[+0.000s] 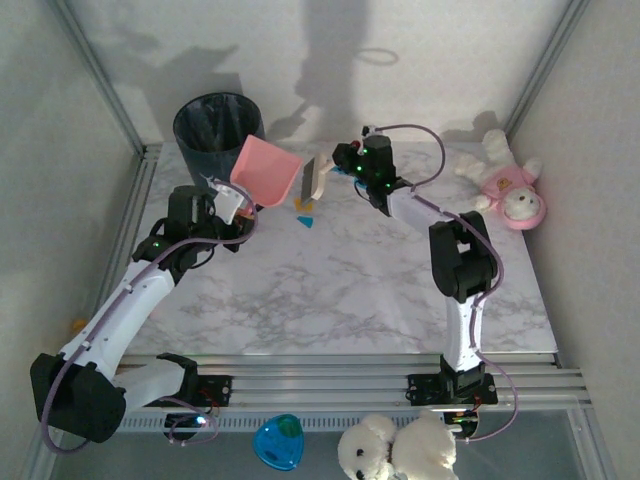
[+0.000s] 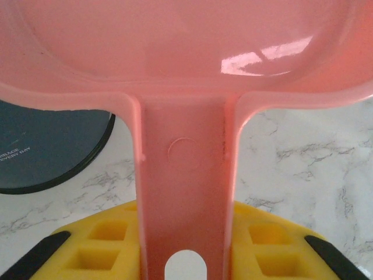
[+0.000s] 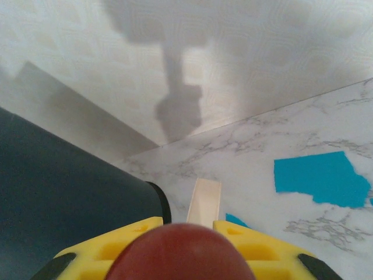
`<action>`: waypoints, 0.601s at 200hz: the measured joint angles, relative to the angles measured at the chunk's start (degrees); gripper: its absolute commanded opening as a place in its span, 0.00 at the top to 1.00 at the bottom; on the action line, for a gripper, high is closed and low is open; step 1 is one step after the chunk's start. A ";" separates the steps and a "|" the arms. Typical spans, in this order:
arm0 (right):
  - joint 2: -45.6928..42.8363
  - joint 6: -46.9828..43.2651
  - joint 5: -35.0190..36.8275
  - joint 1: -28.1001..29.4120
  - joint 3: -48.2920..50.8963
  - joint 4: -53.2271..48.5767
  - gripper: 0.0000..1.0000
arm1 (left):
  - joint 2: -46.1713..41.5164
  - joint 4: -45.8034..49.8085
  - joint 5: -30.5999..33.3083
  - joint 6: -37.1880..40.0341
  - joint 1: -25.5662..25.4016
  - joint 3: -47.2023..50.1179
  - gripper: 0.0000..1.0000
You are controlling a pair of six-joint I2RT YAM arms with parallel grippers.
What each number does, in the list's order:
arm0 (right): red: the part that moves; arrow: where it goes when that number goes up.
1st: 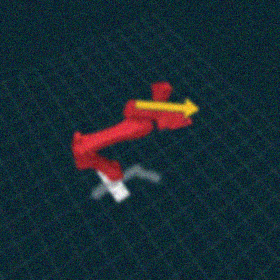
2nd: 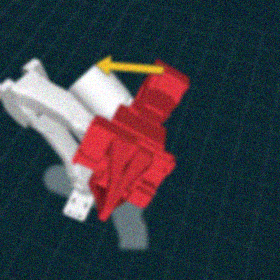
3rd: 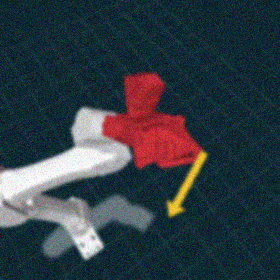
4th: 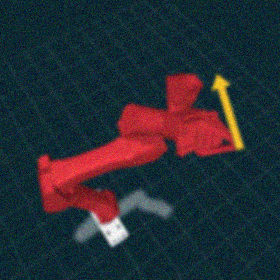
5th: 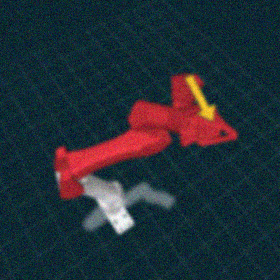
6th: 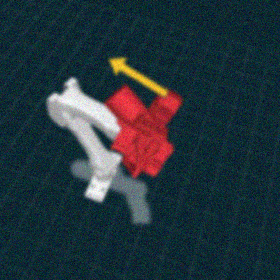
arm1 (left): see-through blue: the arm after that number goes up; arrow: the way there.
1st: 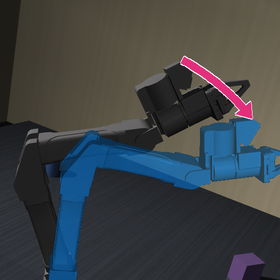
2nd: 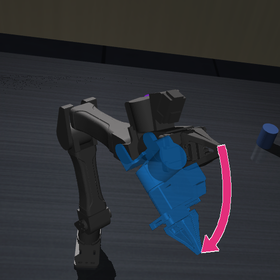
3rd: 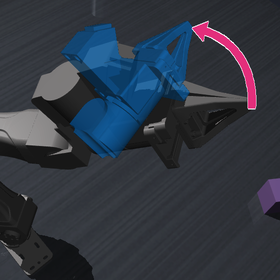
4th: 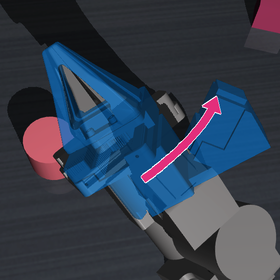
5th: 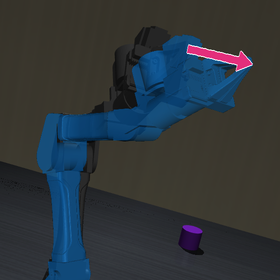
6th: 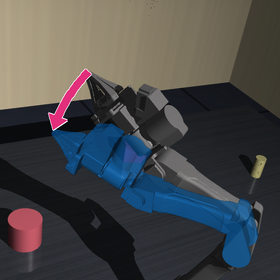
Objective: Sweep away the paper scraps from the table
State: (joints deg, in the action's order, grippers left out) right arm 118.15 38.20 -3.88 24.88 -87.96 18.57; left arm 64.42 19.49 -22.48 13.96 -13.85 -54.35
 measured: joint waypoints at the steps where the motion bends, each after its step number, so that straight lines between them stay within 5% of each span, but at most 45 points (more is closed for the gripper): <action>1: 0.13 0.04 0.04 0.04 -0.17 -0.04 1.00 | 0.00 0.00 0.00 0.00 0.00 0.00 0.87; 120: 6.86 2.03 5.42 0.94 -5.90 -5.55 1.00 | 0.00 0.02 0.00 0.00 0.00 0.00 0.87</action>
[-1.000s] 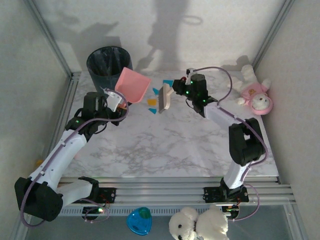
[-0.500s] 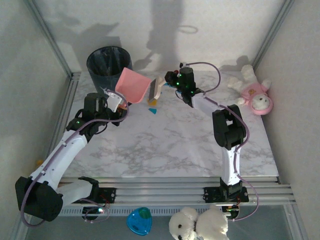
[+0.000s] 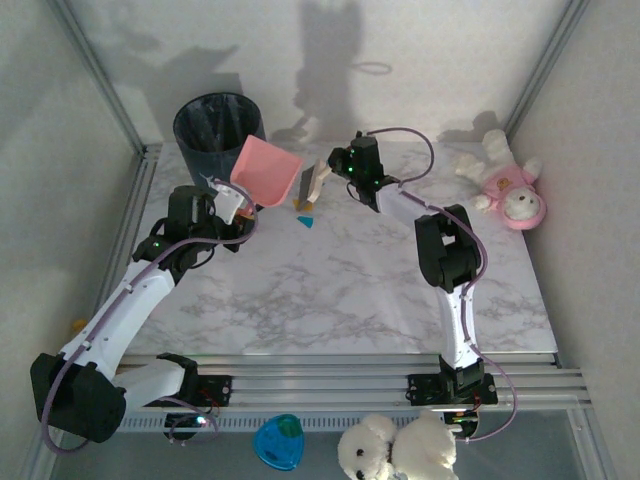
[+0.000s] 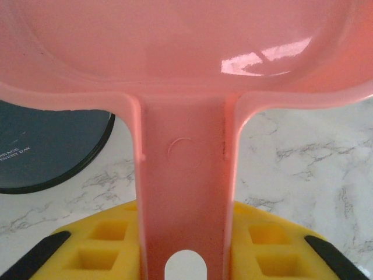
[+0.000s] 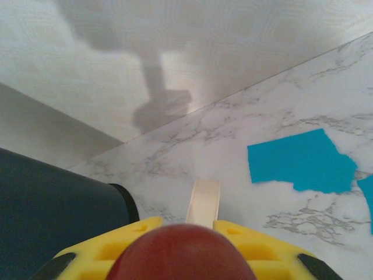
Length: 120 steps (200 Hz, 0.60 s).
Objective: Sweep away the paper scraps from the table
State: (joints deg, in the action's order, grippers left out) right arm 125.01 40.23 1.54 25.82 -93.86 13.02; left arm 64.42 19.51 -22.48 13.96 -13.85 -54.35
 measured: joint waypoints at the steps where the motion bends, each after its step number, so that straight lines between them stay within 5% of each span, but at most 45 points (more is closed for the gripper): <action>1: -0.02 0.02 0.00 0.00 0.09 -0.04 1.00 | 0.00 0.00 0.00 0.00 0.00 0.00 0.87; 120: -21.84 -6.29 12.35 0.37 24.68 -3.45 1.00 | 0.26 0.68 -0.17 -0.02 -0.55 -0.31 0.88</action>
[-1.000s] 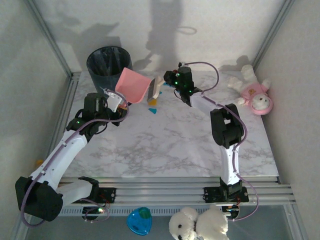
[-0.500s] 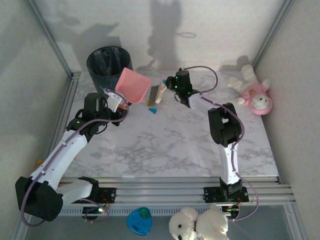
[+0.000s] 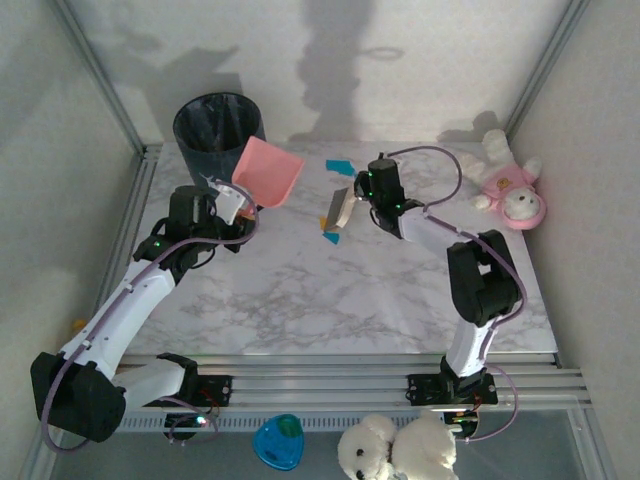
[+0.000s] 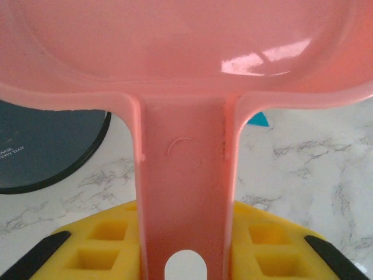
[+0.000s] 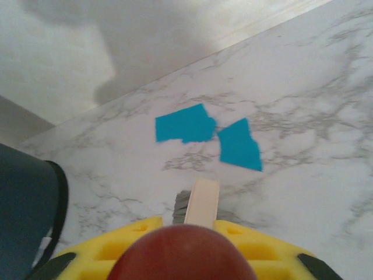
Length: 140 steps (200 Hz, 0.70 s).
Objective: Sweep away the paper scraps from the table
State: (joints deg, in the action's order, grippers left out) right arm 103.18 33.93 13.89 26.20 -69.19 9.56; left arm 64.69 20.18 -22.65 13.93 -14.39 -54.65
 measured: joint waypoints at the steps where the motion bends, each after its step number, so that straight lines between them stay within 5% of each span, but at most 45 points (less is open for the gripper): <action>1: -0.09 -0.07 0.07 0.00 0.09 0.00 1.00 | 0.04 0.07 0.00 0.00 -0.04 -0.02 0.87; 69: -9.07 -4.00 4.42 0.37 5.05 -3.93 1.00 | 0.92 1.29 0.04 -0.57 -2.32 -1.03 0.87; 140: -12.63 -6.16 0.33 -0.92 5.18 -3.34 1.00 | 1.57 -0.22 0.63 -2.12 -4.13 0.57 0.88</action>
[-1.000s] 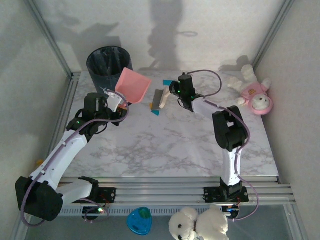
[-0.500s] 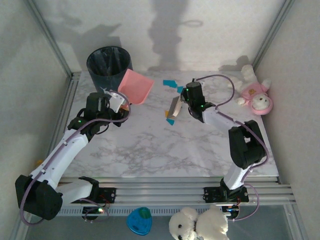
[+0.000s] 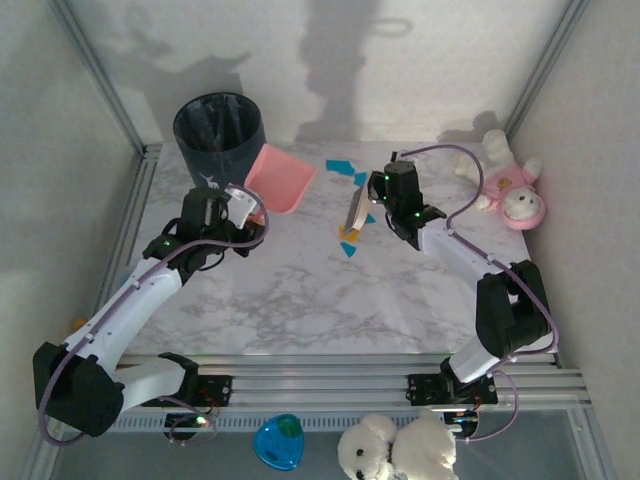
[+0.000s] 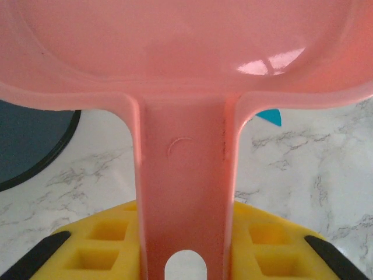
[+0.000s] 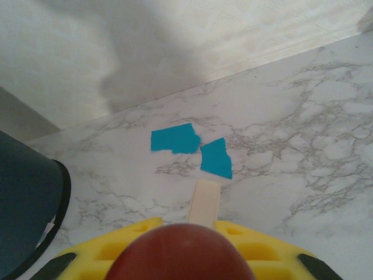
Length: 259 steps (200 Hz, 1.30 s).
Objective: Sweep away the paper scraps from the table
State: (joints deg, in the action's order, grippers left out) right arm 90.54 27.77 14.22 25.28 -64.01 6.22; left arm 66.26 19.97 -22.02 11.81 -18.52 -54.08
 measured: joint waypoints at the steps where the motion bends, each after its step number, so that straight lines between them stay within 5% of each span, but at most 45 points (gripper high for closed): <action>1: 0.00 -0.04 -0.11 -0.04 0.00 0.02 1.00 | 0.02 -0.02 0.00 0.00 -0.04 0.07 0.88; 96: 13.86 0.17 -15.43 -6.95 -13.18 7.08 1.00 | 0.00 -1.73 0.00 0.00 -0.20 3.89 0.88; 259: 45.03 4.94 -21.94 -8.87 -50.53 2.78 1.00 | -0.55 -1.88 0.46 0.00 -0.20 3.96 0.88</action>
State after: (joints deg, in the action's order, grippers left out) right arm 135.57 32.71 -7.73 16.40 -114.54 8.99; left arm 65.71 18.09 -21.56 11.81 -18.72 -50.13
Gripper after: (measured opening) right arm 0.254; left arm 0.270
